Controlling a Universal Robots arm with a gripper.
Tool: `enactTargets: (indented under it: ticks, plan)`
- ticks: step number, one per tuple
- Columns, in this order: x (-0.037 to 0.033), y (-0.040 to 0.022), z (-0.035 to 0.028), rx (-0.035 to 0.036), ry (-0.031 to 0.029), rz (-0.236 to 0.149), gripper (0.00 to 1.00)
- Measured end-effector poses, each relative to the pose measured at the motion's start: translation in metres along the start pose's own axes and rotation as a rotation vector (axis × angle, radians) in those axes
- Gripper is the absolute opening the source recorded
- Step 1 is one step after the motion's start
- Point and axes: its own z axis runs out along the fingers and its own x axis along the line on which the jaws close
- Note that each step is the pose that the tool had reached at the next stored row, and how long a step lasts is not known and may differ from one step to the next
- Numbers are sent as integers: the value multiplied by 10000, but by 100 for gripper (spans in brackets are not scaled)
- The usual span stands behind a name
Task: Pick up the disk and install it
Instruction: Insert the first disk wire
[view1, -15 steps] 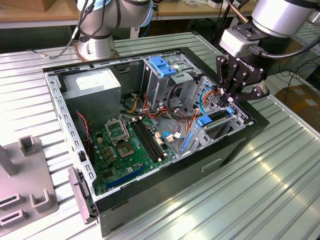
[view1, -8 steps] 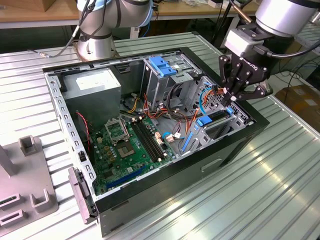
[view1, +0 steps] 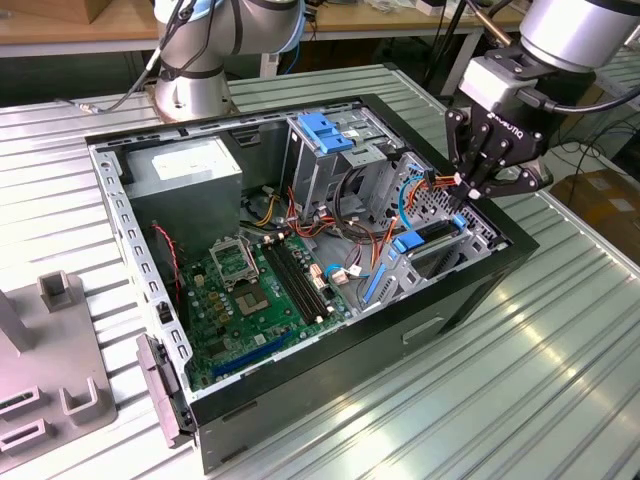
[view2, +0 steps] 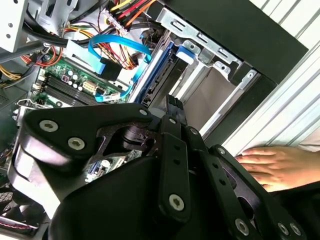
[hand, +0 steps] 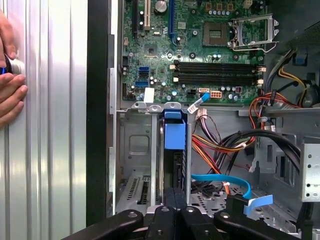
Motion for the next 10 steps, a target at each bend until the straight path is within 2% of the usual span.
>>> enactTargets:
  ticks: [10]
  plan:
    - [0,-38,0,0,0,-176,10]
